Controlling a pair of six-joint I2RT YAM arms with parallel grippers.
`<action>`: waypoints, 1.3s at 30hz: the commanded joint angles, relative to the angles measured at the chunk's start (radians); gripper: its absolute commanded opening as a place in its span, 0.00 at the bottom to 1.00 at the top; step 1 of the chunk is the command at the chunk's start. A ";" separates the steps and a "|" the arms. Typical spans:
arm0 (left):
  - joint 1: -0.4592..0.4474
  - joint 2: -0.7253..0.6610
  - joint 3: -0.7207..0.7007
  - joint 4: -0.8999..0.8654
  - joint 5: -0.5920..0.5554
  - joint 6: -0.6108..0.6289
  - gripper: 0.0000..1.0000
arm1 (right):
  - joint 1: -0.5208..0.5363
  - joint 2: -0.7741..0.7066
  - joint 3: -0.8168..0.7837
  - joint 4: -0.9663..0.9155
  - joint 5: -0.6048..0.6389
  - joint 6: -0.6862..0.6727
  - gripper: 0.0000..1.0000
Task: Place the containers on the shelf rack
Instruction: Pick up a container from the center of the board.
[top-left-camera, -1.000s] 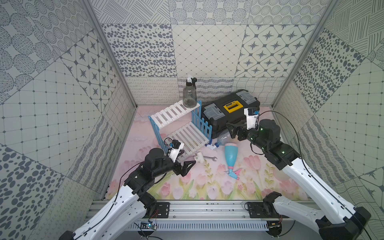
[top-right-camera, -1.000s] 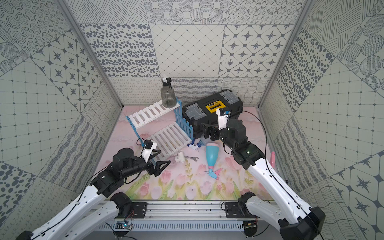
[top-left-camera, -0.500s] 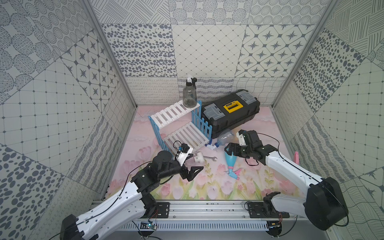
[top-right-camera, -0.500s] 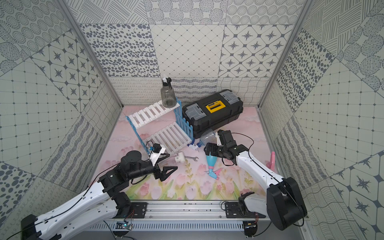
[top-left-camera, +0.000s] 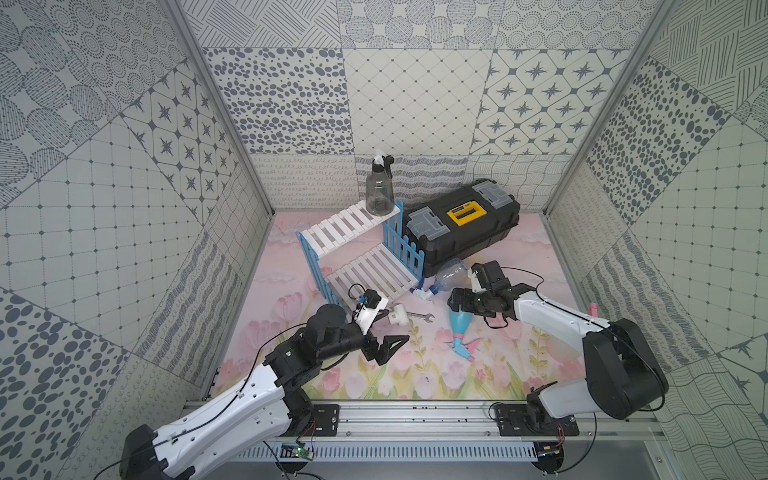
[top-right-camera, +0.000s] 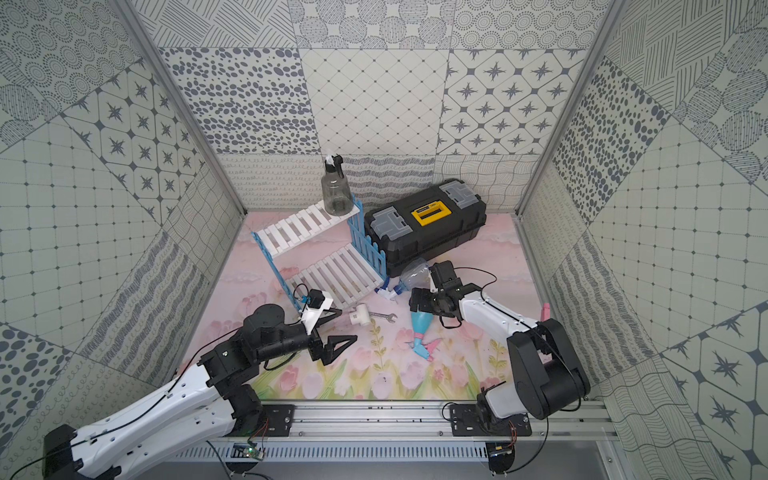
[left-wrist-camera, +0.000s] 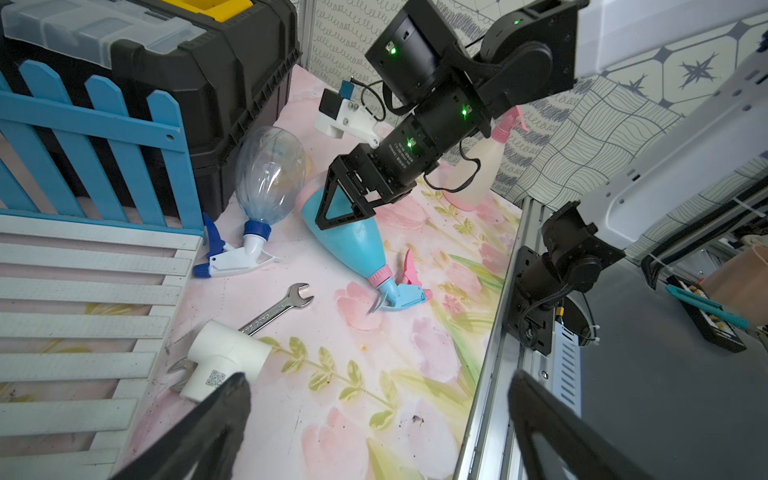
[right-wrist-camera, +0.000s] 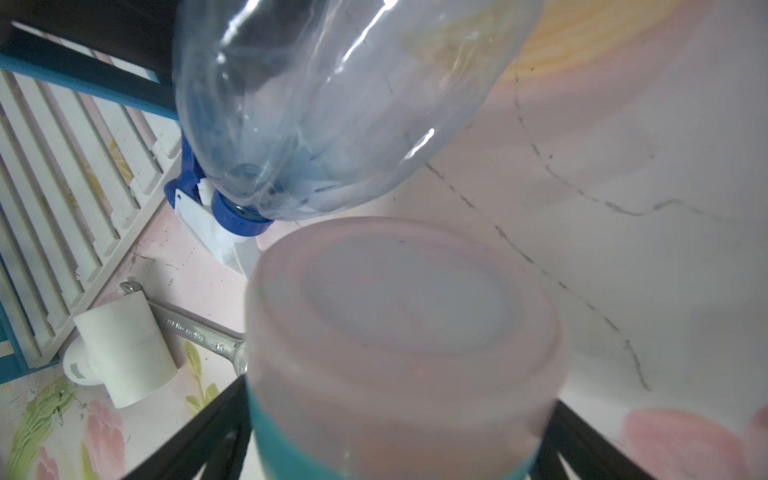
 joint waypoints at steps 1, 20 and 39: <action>-0.005 0.003 -0.008 0.073 0.000 -0.005 0.99 | 0.002 0.033 0.031 0.064 -0.031 -0.038 0.97; -0.187 0.042 0.038 -0.023 -0.127 0.330 0.95 | 0.004 -0.007 0.021 -0.005 -0.196 -0.023 0.68; -0.687 0.480 0.216 0.127 -0.450 1.201 0.71 | 0.078 -0.159 0.217 -0.458 -0.426 0.023 0.71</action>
